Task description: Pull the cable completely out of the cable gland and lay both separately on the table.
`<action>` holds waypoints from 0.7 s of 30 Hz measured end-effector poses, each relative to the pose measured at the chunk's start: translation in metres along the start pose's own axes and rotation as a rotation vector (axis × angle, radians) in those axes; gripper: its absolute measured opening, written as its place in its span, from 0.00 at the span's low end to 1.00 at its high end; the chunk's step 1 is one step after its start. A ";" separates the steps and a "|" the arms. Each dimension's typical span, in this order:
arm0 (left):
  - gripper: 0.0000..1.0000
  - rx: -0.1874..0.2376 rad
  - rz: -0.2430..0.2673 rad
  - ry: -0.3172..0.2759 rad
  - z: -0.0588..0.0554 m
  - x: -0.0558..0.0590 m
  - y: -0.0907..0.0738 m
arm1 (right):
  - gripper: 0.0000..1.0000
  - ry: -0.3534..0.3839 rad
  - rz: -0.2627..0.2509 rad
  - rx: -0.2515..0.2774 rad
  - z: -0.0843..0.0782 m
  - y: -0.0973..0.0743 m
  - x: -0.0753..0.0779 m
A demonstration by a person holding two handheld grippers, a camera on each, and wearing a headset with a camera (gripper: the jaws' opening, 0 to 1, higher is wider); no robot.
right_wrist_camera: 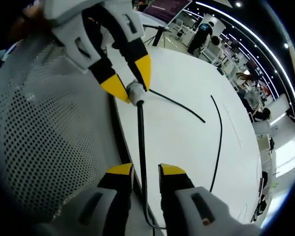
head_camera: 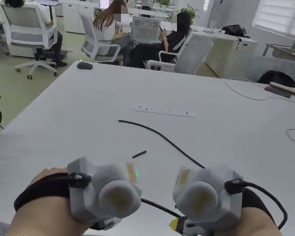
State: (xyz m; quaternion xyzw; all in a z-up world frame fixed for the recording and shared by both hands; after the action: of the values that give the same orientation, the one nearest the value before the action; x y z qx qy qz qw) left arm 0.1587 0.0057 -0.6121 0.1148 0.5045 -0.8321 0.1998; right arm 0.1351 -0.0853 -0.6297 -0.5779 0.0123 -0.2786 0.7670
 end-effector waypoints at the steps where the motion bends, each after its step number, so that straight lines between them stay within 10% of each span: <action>1: 0.17 0.000 -0.003 0.005 0.000 0.001 0.000 | 0.21 -0.005 0.000 0.018 0.003 -0.001 -0.001; 10: 0.17 0.007 -0.024 0.076 0.006 0.010 0.001 | 0.11 -0.066 -0.001 0.131 0.021 -0.010 -0.008; 21: 0.17 0.003 -0.021 0.049 0.004 0.007 0.002 | 0.03 -0.058 -0.016 0.056 0.010 -0.002 -0.006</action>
State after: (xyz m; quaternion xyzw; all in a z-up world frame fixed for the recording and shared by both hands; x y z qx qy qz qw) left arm 0.1531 -0.0004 -0.6142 0.1301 0.5090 -0.8319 0.1787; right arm 0.1322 -0.0739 -0.6263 -0.5643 -0.0225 -0.2679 0.7806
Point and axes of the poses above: the centre of the closed fingertips' face, and the gripper's own axes: y roughly forward along the fingers, x roughly to its right, z roughly out of its top, the point moved 3 cm from there along -y, roughly backward along the fingers, and after that the axes turned 10 degrees about -x, right-handed, at the moved point
